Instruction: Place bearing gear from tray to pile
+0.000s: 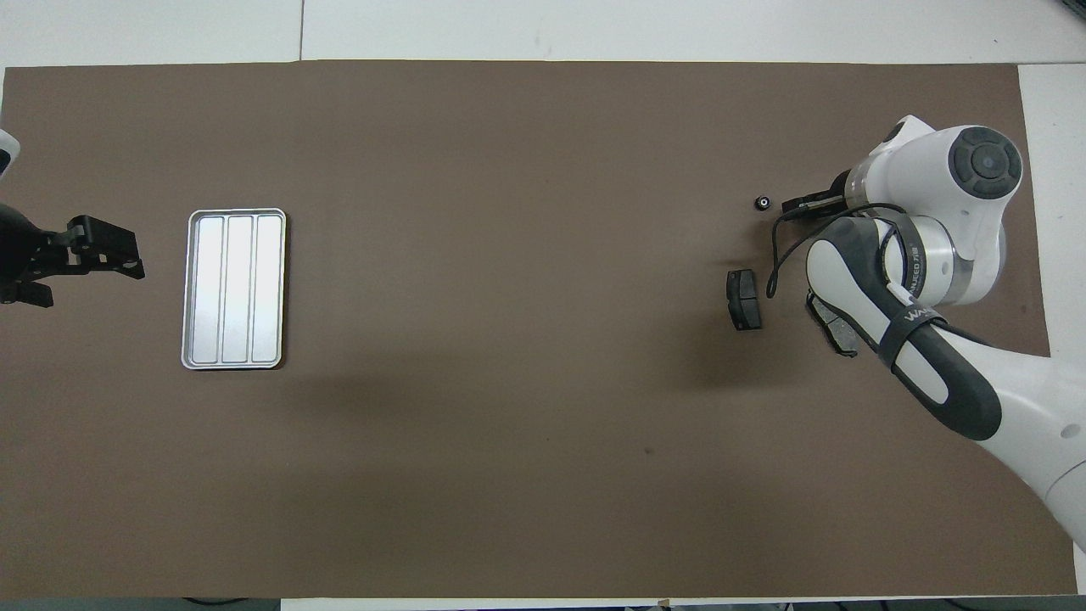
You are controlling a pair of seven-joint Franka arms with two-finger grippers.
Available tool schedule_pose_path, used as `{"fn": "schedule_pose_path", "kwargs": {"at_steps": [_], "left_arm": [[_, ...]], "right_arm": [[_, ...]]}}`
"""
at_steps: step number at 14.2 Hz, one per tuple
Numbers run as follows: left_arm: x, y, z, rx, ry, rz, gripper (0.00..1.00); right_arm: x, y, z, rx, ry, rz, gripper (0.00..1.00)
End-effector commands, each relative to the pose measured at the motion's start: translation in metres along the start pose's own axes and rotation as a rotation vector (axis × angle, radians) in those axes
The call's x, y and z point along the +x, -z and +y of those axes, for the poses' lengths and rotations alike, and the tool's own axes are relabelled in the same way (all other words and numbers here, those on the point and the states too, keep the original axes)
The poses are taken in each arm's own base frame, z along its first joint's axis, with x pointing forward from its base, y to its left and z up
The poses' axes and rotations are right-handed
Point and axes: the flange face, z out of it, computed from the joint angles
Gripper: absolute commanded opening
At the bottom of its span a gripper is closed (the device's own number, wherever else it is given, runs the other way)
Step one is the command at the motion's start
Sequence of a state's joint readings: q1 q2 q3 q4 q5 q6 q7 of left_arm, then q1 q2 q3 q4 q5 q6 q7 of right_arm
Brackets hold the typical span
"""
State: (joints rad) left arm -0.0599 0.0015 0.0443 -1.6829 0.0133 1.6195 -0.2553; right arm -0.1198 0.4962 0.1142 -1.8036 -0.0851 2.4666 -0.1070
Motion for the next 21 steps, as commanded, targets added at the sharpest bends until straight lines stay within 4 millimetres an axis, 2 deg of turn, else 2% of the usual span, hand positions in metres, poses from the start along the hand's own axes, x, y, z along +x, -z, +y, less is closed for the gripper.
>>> {"fn": "schedule_pose_path", "kwargs": {"at_steps": [1,2,4,7,8,12,17,21], "left_arm": [[-0.007,0.002,-0.003,-0.016,0.000,0.014,1.00],[-0.007,0.002,-0.003,-0.016,0.000,0.014,1.00],[-0.007,0.002,-0.003,-0.016,0.000,0.015,1.00],[-0.007,0.002,-0.003,-0.016,0.000,0.014,1.00],[-0.007,0.002,-0.003,-0.016,0.000,0.015,1.00],[-0.007,0.002,-0.003,-0.016,0.000,0.014,1.00],[-0.007,0.002,-0.003,-0.016,0.000,0.014,1.00],[-0.007,0.002,-0.003,-0.016,0.000,0.015,1.00]], "right_arm": [[0.005,0.016,-0.017,0.017,0.028,0.018,1.00],[0.008,0.022,-0.021,0.016,0.023,0.012,1.00],[0.024,0.048,-0.015,0.009,0.019,-0.012,1.00],[0.054,0.121,-0.003,0.006,0.004,-0.062,1.00],[0.058,0.134,-0.005,-0.002,0.012,-0.062,1.00],[0.050,0.190,-0.005,-0.010,0.006,-0.046,1.00],[0.040,0.231,-0.001,-0.015,-0.007,-0.037,1.00],[0.027,0.266,0.015,-0.024,-0.036,-0.028,1.00]]}}
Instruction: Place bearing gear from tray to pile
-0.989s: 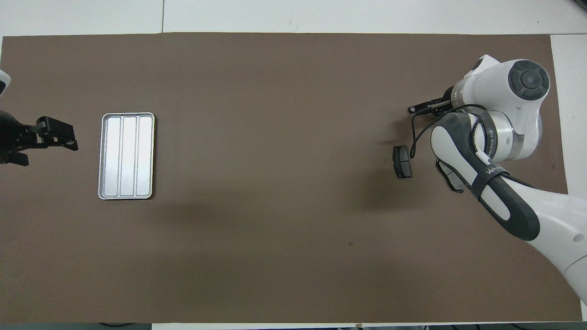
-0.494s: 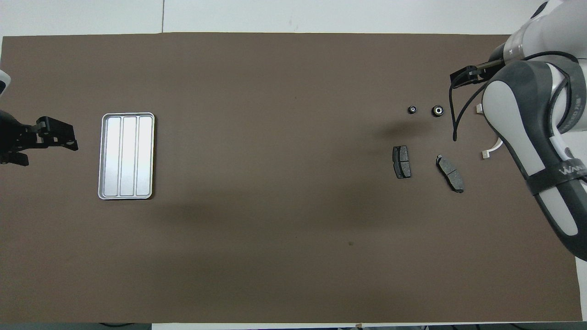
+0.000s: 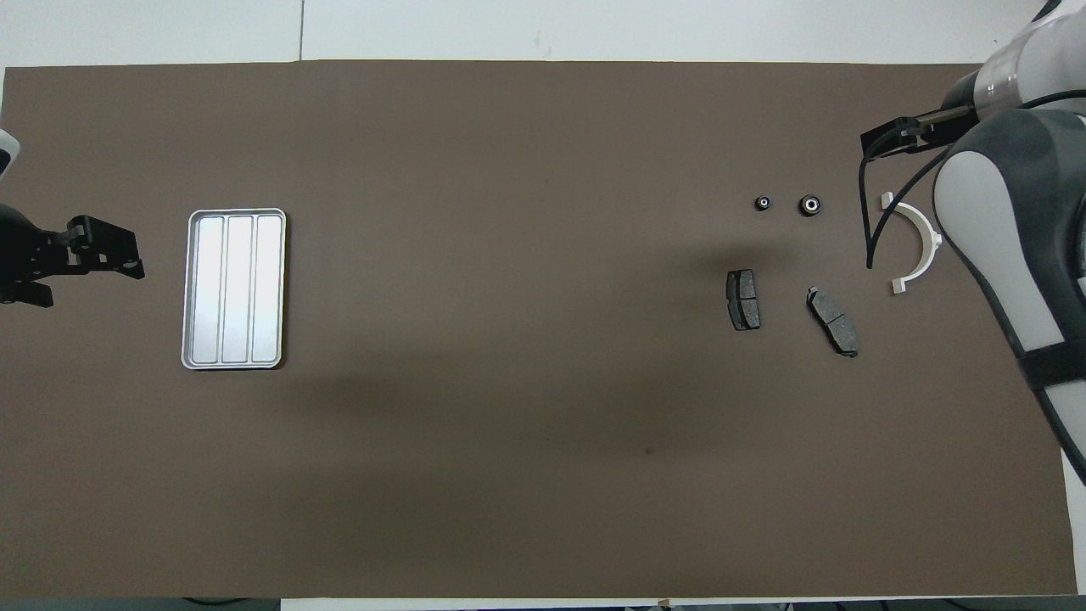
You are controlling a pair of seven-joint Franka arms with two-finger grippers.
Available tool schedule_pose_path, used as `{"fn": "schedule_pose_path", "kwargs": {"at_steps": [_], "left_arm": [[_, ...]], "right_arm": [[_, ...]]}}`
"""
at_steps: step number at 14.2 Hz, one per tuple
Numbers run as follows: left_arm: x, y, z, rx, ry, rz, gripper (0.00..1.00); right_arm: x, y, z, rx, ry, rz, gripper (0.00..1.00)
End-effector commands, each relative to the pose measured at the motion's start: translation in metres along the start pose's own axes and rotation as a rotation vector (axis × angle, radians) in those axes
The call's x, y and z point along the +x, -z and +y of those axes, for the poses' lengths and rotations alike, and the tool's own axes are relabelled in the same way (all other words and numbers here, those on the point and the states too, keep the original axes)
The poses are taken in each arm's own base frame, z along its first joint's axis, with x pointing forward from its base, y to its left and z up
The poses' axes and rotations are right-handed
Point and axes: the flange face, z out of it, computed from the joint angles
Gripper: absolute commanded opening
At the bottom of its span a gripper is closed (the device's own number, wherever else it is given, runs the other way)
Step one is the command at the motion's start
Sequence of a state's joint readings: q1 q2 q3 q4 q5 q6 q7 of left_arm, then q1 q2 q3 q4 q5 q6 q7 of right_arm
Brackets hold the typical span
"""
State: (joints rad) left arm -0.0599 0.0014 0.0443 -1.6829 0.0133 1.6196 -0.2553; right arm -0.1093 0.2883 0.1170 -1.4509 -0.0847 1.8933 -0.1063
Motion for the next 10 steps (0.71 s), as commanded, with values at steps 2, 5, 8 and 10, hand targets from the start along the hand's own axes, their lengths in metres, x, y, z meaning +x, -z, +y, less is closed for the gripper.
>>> {"fn": "schedule_pose_path", "kwargs": {"at_steps": [2,5,8,10], "left_arm": [[-0.007,0.002,-0.003,-0.016,0.000,0.015,1.00],[-0.007,0.002,-0.003,-0.016,0.000,0.015,1.00],[-0.007,0.002,-0.003,-0.016,0.000,0.014,1.00],[-0.007,0.002,-0.003,-0.016,0.000,0.015,1.00]], "right_arm": [[-0.019,0.035,0.010,0.016,-0.027,-0.020,1.00],[-0.037,0.067,0.015,0.014,-0.041,-0.036,1.00],[-0.044,0.081,0.012,0.012,-0.043,-0.044,1.00],[-0.049,0.087,0.017,0.018,-0.052,-0.042,1.00]]}}
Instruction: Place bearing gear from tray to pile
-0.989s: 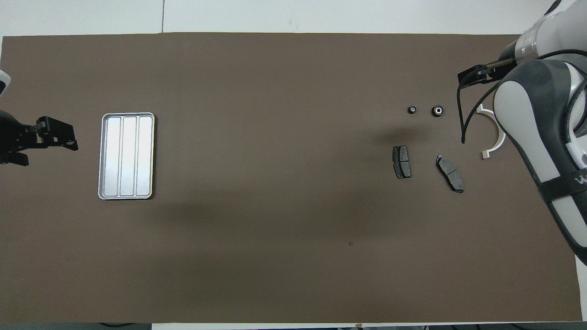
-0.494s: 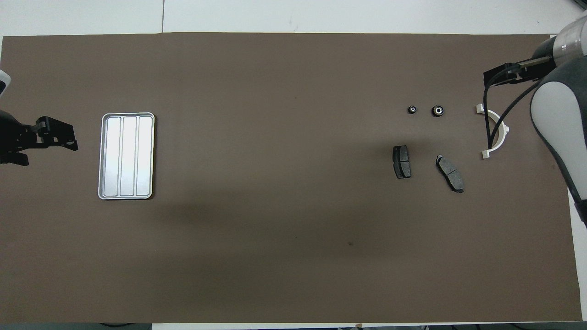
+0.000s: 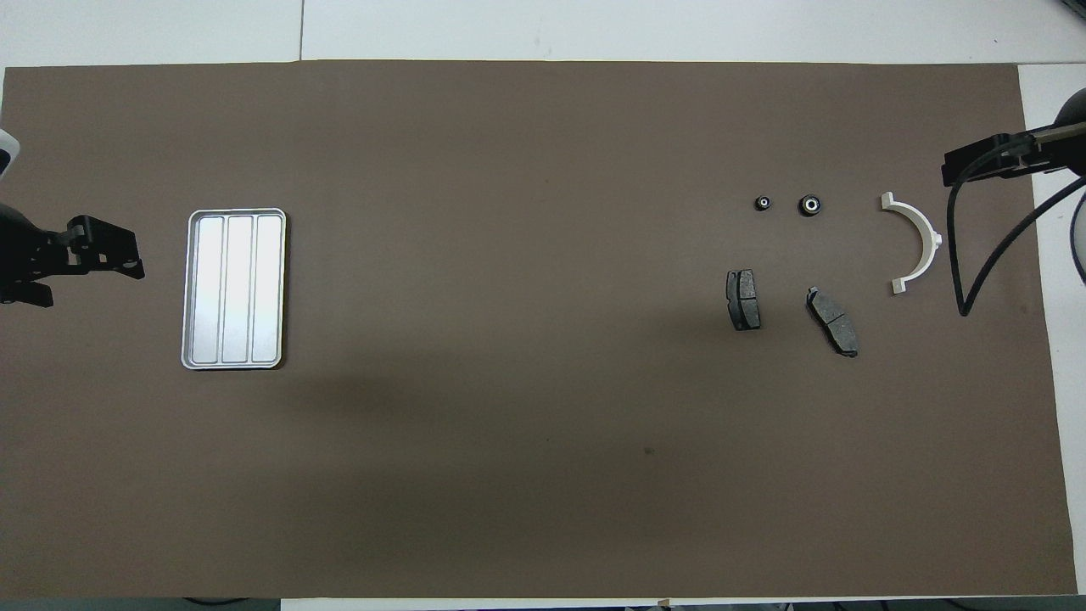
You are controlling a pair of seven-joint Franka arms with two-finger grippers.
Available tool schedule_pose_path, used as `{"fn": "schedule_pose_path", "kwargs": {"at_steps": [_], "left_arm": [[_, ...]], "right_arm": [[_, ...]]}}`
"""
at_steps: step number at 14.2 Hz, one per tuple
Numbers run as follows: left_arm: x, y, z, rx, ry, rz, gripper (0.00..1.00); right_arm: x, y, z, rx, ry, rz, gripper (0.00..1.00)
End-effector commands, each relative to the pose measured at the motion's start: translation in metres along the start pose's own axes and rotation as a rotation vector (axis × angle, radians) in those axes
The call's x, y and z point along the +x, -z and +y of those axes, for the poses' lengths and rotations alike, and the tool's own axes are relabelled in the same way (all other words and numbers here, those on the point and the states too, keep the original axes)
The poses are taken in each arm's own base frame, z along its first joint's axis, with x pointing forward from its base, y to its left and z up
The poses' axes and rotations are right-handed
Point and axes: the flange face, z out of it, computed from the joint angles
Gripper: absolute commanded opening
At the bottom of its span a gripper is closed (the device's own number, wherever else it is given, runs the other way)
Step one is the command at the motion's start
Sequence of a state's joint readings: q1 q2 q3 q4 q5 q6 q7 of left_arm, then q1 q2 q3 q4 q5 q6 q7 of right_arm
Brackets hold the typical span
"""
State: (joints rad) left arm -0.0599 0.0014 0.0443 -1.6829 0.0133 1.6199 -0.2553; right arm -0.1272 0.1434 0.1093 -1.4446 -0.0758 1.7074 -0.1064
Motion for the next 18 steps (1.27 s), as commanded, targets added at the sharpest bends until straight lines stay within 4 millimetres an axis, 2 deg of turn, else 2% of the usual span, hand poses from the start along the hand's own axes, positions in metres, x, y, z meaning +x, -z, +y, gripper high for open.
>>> {"fn": "schedule_pose_path", "kwargs": {"at_steps": [1,3,7,9,11,12,13,15,18], "left_arm": [[-0.007,0.002,-0.003,-0.016,0.000,0.015,1.00],[-0.007,0.002,-0.003,-0.016,0.000,0.015,1.00],[-0.007,0.002,-0.003,-0.016,0.000,0.013,1.00],[-0.007,0.002,-0.003,-0.016,0.000,0.013,1.00],[-0.007,0.002,-0.003,-0.016,0.000,0.015,1.00],[-0.007,0.002,-0.003,-0.016,0.000,0.015,1.00],[-0.007,0.002,-0.003,-0.016,0.000,0.015,1.00],[-0.007,0.002,-0.003,-0.016,0.000,0.015,1.00],[-0.007,0.002,-0.003,-0.016,0.000,0.015,1.00]], "right_arm": [[-0.008,0.002,0.007,0.044,-0.023,-0.008,1.00],[-0.009,0.002,0.006,0.044,-0.022,-0.011,1.00],[-0.015,0.001,0.017,0.044,-0.038,-0.041,1.00],[-0.023,0.000,0.034,0.049,-0.060,-0.074,1.00],[-0.023,0.008,0.034,0.046,-0.058,-0.065,1.00],[-0.024,0.021,0.028,0.049,-0.047,-0.072,1.00],[-0.028,0.042,0.024,0.054,-0.044,-0.079,1.00],[-0.043,0.076,0.002,0.049,-0.012,-0.057,1.00],[-0.060,0.094,-0.001,0.045,-0.011,-0.090,1.00]]}}
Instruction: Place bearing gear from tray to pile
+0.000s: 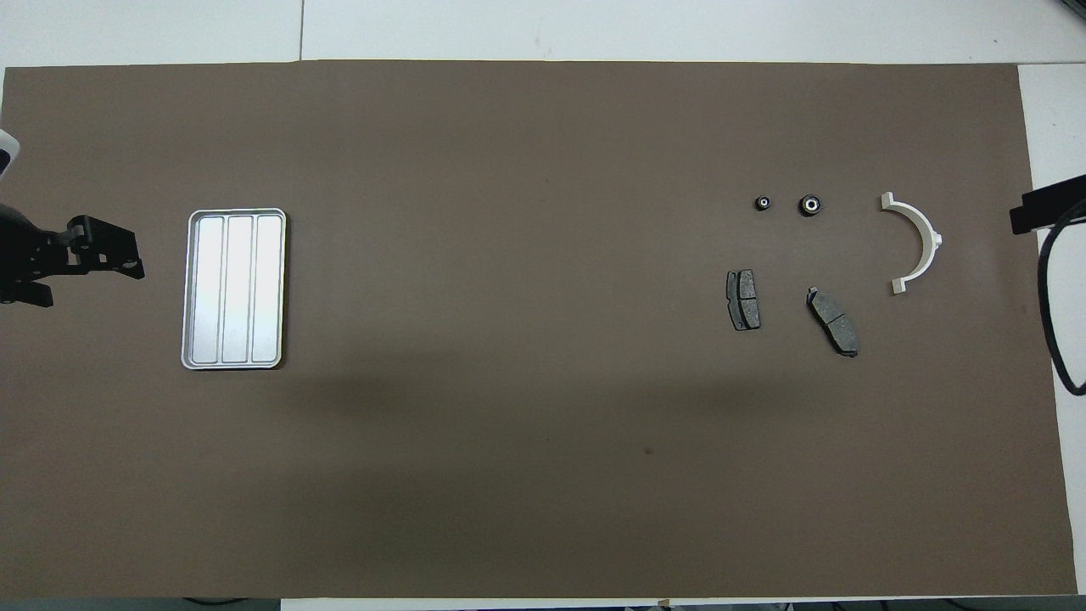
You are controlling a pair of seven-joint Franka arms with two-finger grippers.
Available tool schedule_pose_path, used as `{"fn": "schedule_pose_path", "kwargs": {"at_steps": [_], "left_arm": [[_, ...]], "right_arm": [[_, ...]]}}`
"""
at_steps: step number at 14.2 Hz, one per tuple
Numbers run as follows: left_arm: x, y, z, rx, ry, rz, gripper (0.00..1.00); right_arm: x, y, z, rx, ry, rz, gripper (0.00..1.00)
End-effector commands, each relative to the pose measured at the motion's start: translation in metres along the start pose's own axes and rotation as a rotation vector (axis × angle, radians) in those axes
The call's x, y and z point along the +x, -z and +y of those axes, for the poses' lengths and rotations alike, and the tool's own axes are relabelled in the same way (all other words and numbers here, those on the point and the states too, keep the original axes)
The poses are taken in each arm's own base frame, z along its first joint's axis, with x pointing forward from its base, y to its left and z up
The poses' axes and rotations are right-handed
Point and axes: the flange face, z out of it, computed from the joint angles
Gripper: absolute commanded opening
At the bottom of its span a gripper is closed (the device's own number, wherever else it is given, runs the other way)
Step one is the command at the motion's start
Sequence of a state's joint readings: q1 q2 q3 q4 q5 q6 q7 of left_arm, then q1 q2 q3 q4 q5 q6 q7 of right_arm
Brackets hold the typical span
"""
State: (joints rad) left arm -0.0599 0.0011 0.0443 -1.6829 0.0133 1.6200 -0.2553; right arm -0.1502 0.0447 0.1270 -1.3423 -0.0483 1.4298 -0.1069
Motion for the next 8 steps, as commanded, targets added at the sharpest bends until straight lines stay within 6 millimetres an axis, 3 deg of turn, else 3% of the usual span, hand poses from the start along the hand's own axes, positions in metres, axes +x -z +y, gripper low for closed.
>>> {"fn": "schedule_pose_path", "kwargs": {"at_steps": [1,5,8], "left_arm": [[-0.007,0.002,-0.003,-0.016,0.000,0.013,1.00],[-0.007,0.002,-0.003,-0.016,0.000,0.014,1.00],[-0.007,0.002,-0.003,-0.016,0.000,0.013,1.00]], "right_arm": [[-0.016,0.012,-0.003,0.024,0.011,-0.028,1.00],[-0.058,0.048,-0.009,0.013,0.004,-0.047,1.00],[-0.065,0.049,-0.008,0.018,0.002,-0.079,1.00]]}}
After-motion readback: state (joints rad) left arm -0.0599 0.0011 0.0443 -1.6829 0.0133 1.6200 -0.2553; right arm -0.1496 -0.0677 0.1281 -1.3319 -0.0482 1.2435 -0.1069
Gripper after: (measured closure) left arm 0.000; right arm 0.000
